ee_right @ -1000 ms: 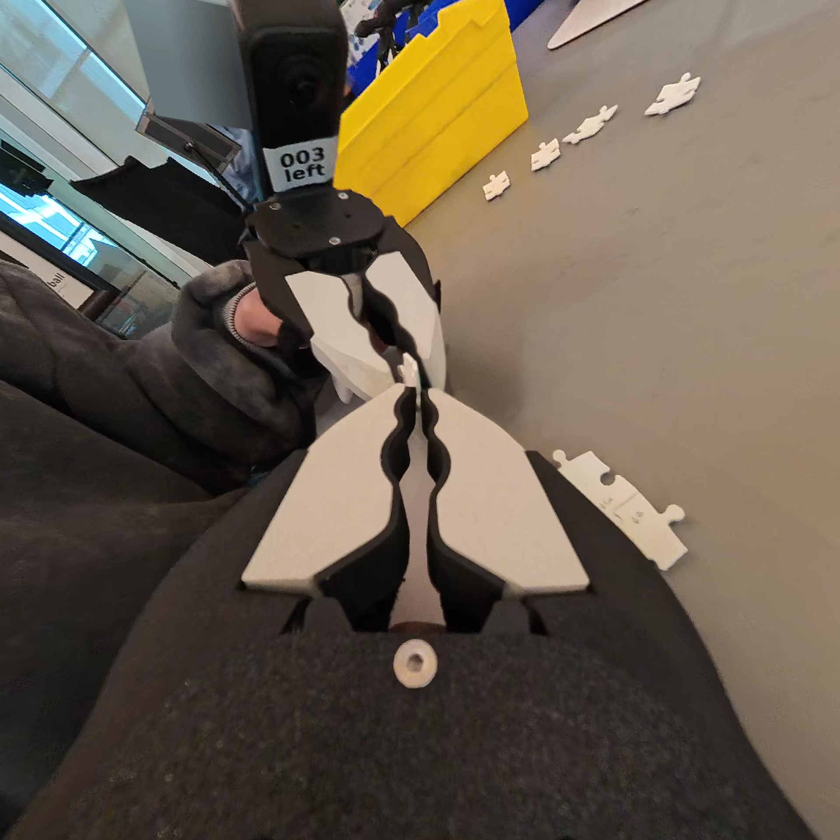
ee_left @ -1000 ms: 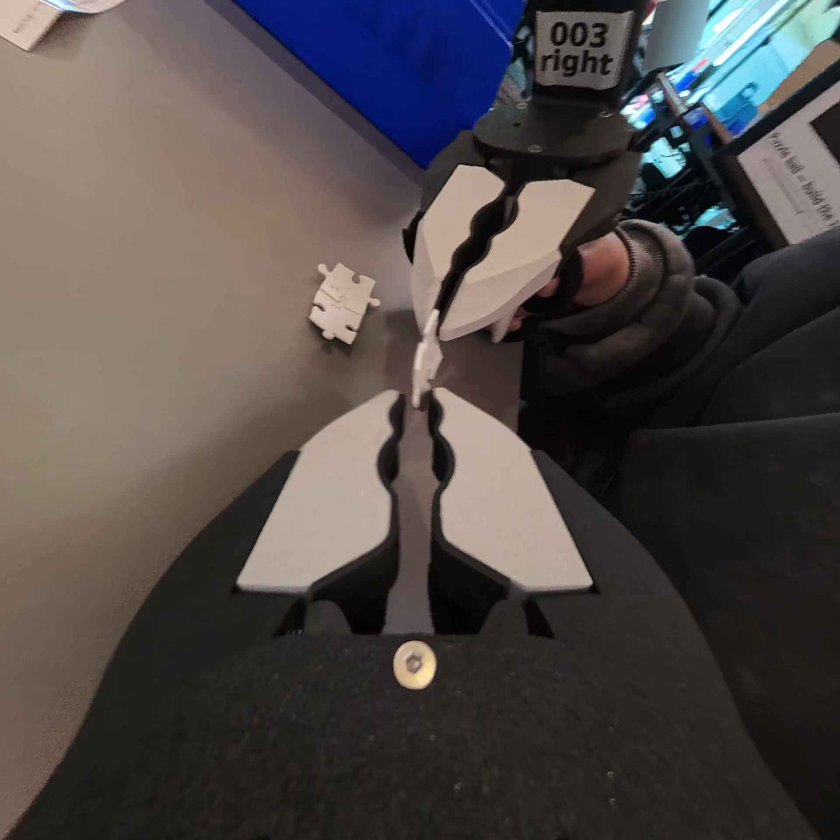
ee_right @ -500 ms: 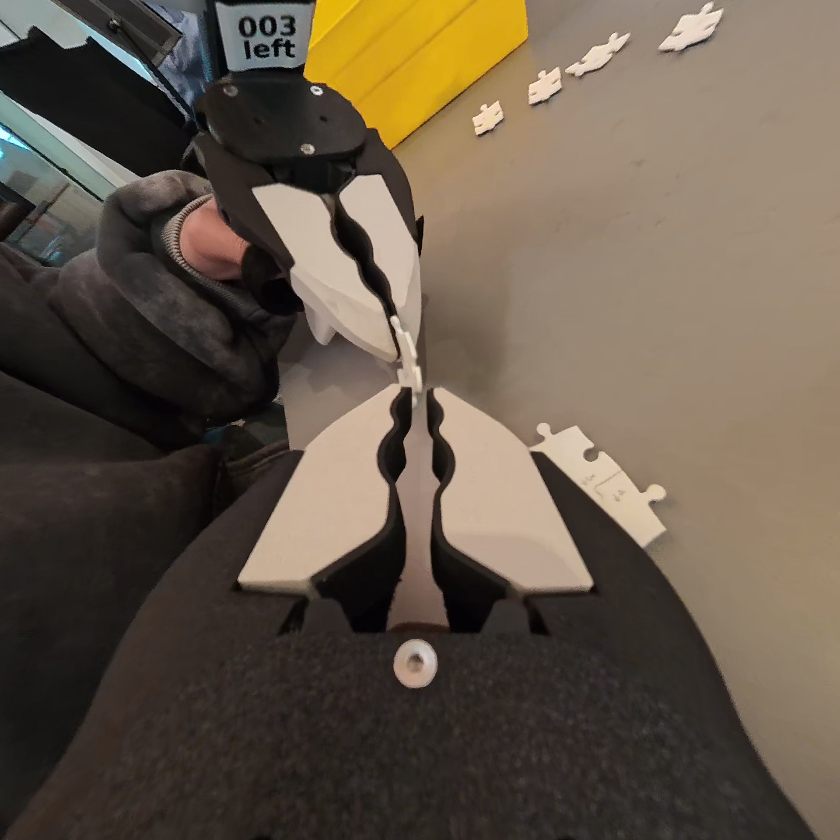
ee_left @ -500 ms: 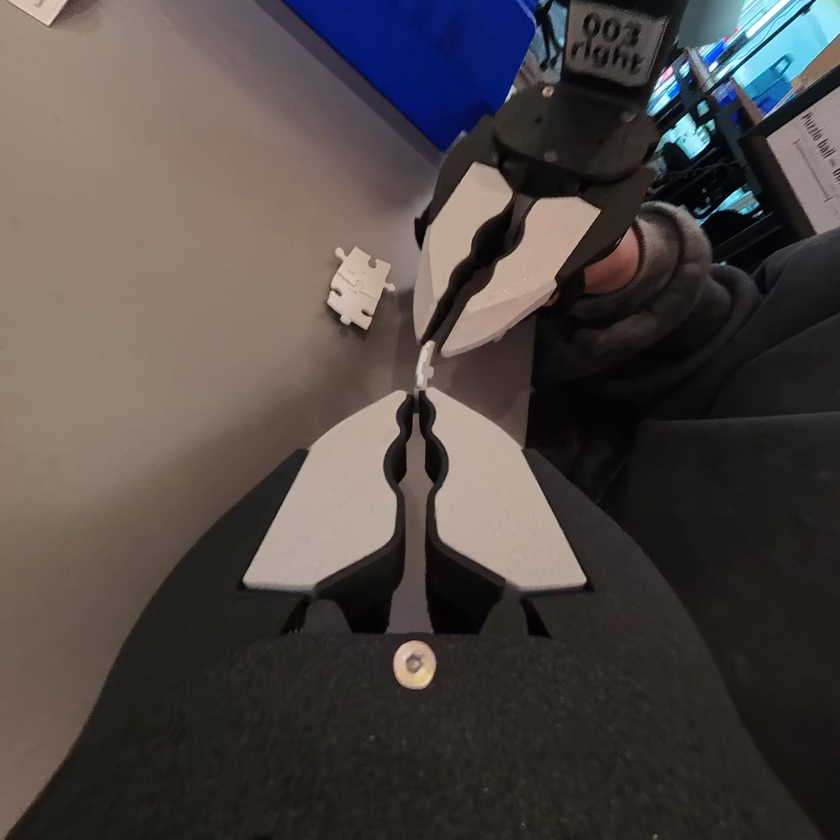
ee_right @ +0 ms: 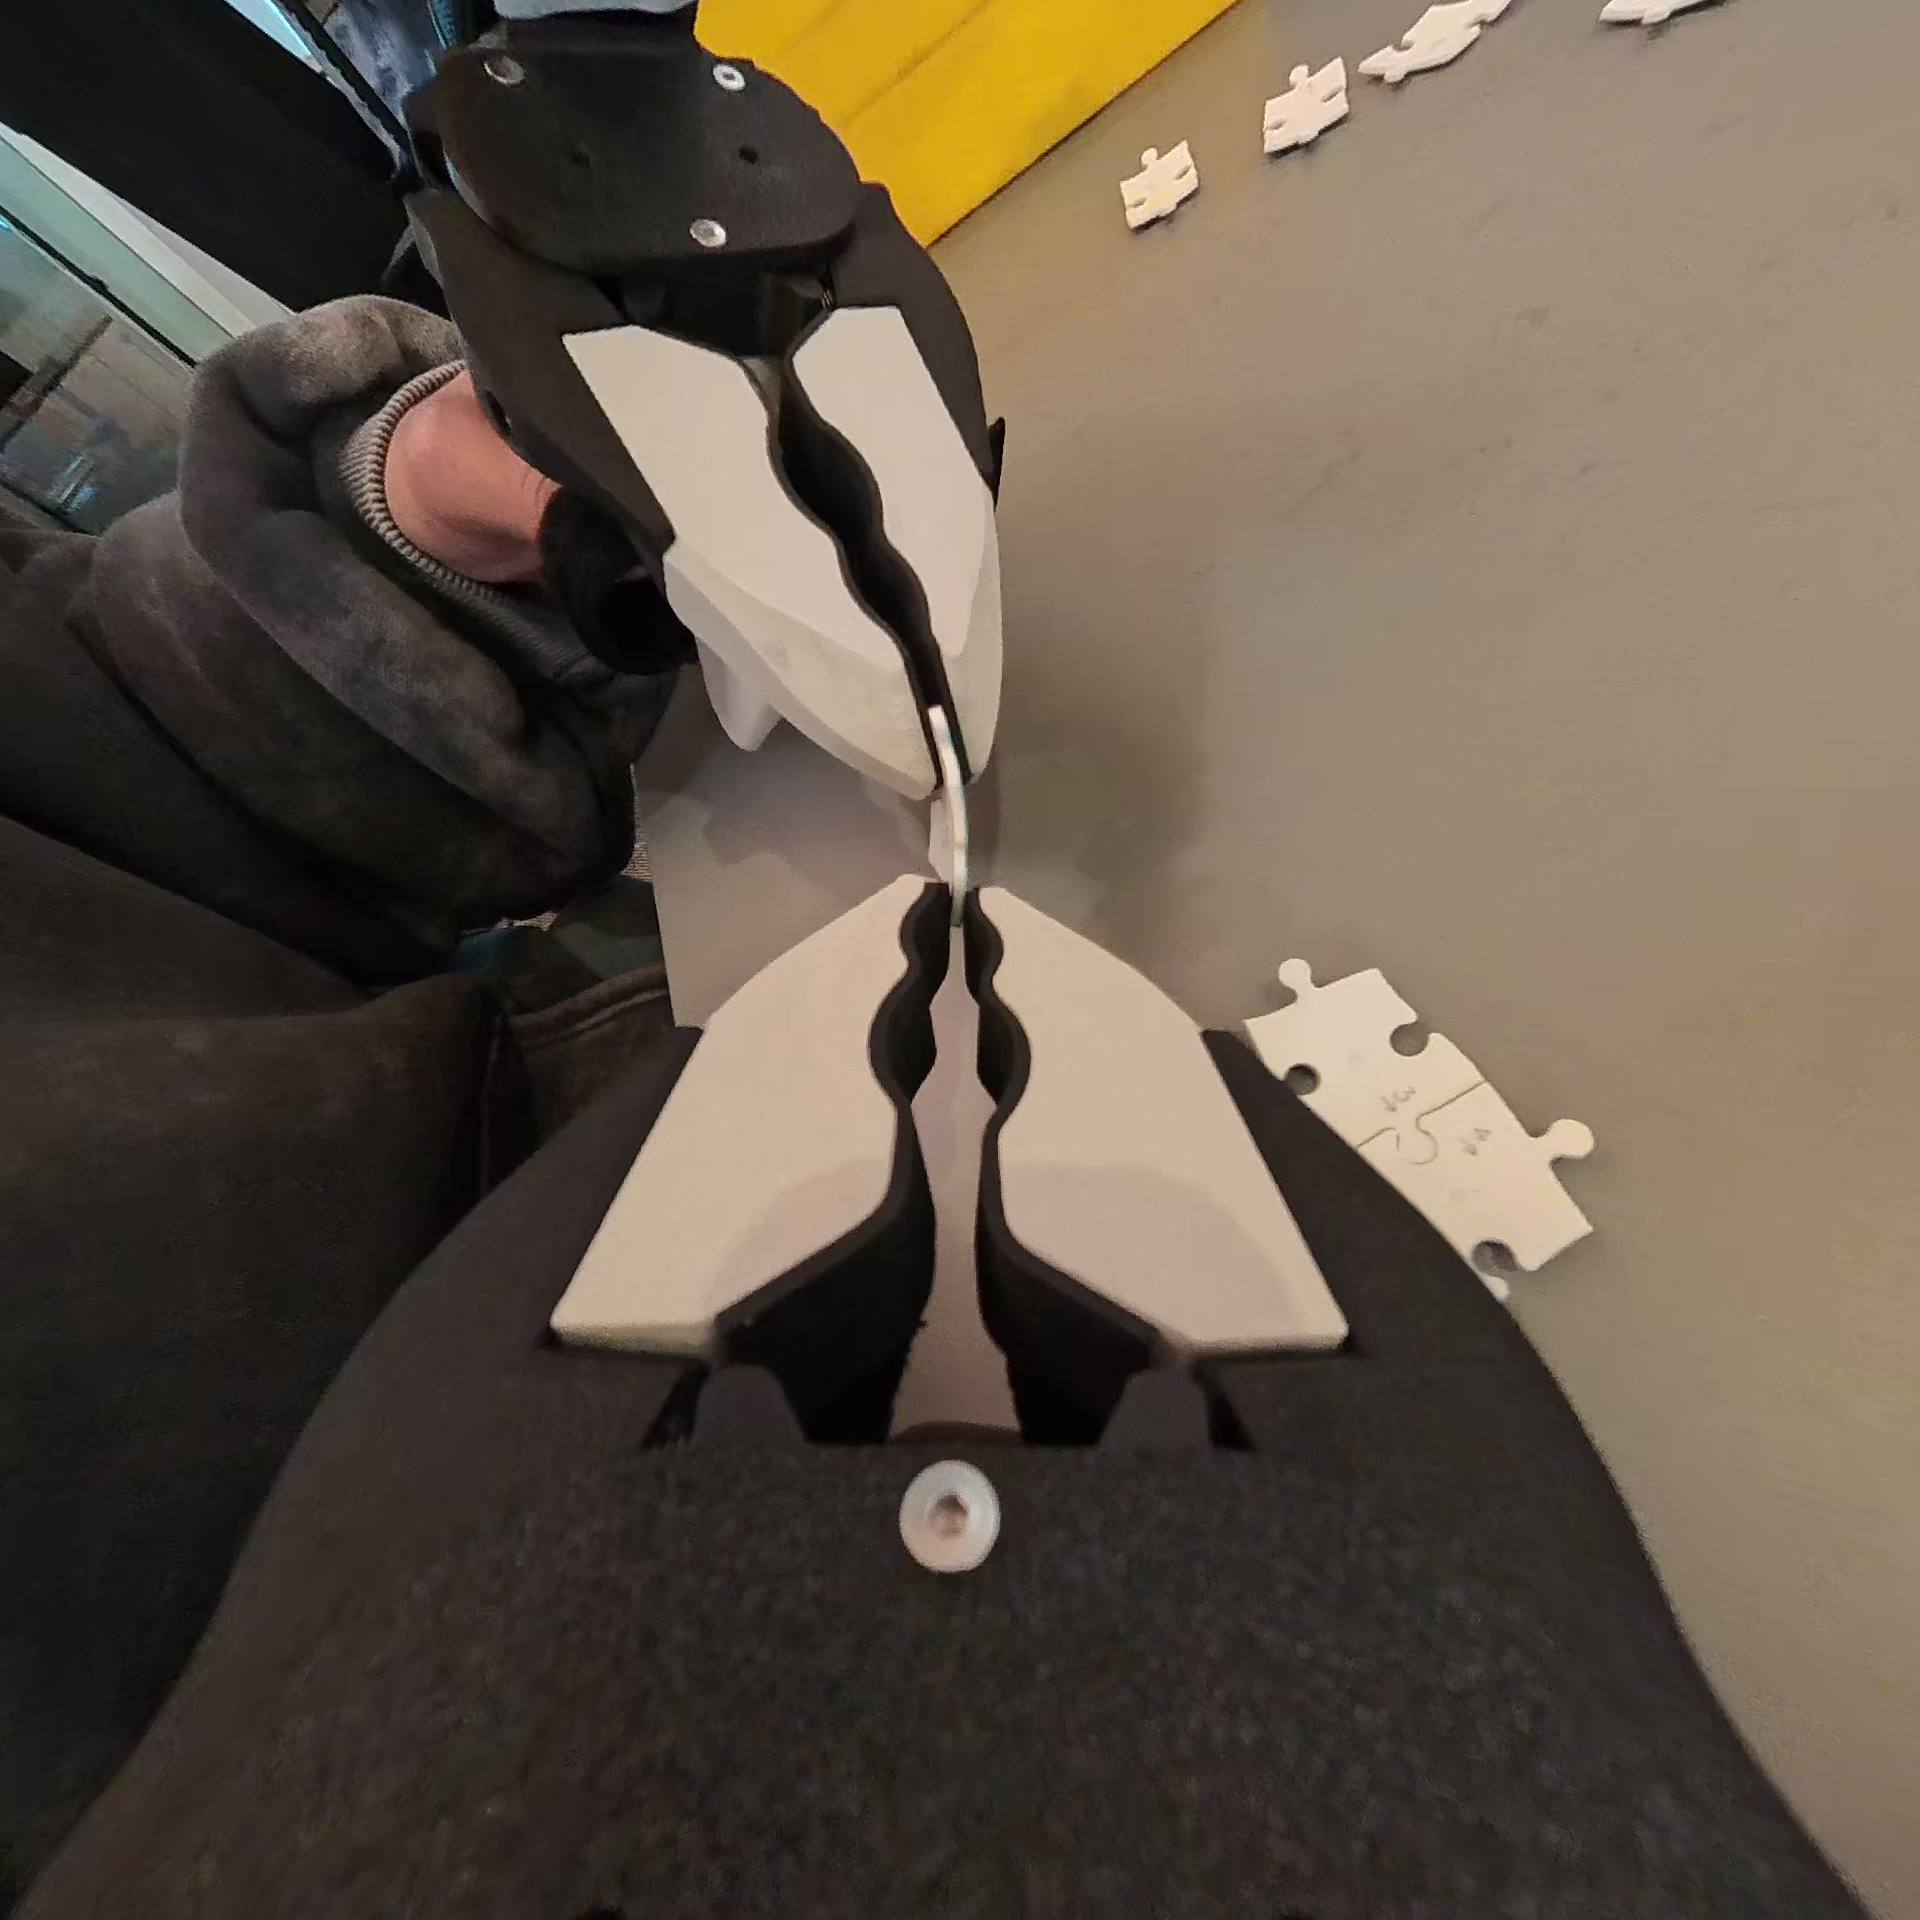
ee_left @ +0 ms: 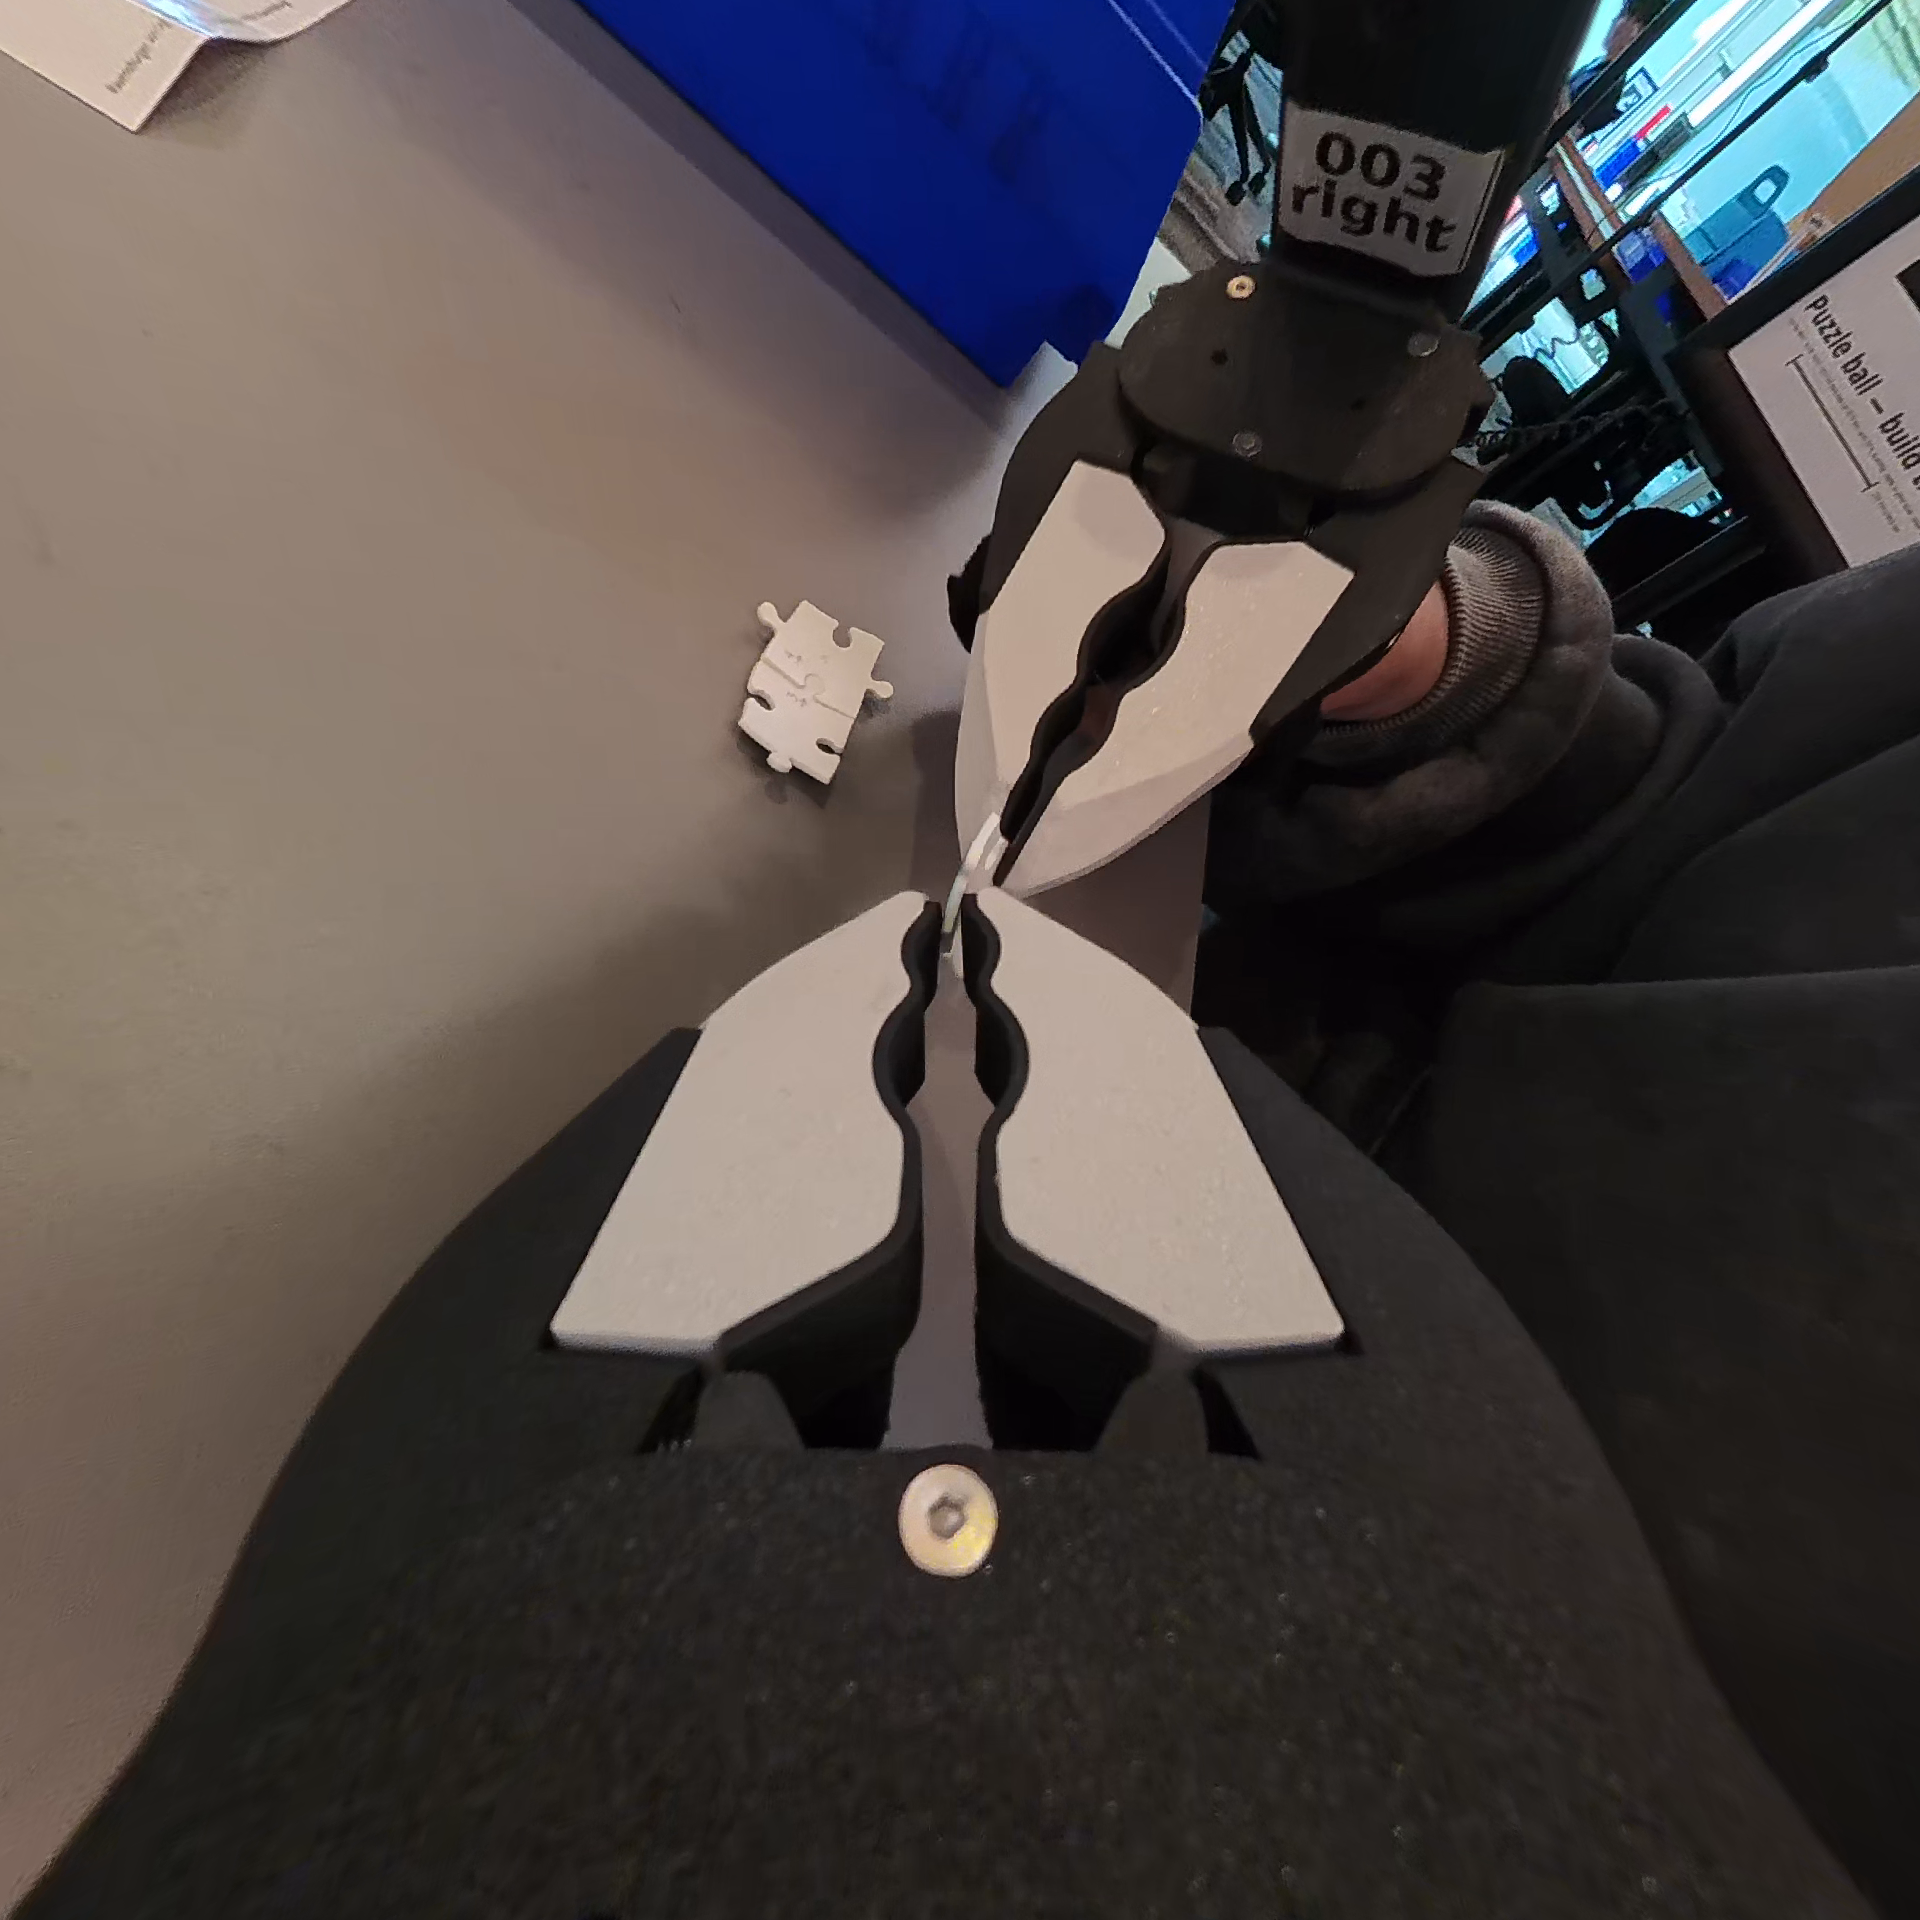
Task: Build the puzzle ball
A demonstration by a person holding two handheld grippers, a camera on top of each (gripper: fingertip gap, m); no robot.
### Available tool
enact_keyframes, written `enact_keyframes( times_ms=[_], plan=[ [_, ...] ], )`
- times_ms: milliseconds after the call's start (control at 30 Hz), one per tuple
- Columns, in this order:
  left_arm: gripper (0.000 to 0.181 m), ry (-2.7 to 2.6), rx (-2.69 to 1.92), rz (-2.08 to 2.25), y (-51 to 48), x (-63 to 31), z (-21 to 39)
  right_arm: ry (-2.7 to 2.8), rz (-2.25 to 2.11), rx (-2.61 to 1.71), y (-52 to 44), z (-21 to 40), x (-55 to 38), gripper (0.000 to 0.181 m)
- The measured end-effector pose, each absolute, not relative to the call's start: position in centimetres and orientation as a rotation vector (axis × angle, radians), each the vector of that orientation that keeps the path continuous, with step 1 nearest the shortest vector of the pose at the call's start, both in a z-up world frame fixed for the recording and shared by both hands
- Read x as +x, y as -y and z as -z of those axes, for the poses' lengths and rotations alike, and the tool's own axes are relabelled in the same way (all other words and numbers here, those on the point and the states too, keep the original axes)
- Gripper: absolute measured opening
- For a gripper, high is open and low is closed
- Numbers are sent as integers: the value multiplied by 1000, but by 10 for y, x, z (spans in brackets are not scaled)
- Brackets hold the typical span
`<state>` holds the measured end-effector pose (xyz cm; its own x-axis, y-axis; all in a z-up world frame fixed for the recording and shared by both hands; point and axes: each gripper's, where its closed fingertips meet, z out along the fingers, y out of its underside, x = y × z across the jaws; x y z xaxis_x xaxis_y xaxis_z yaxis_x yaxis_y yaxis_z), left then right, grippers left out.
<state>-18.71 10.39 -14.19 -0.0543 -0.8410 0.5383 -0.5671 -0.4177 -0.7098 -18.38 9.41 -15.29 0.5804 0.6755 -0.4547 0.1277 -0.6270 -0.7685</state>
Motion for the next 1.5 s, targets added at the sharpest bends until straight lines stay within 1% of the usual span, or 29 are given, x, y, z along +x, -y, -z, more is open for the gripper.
enact_keyframes(
  times_ms=[1300, 1500],
  plan=[
    [2, -1522, -1972, 1426, -101, -190, 150, 625, -920, -2096, -101, 152, -178, 4],
    [2, -1412, -2034, 1458, -117, -185, 148, 636, -721, -2167, -106, 160, -149, 5]
  ],
)
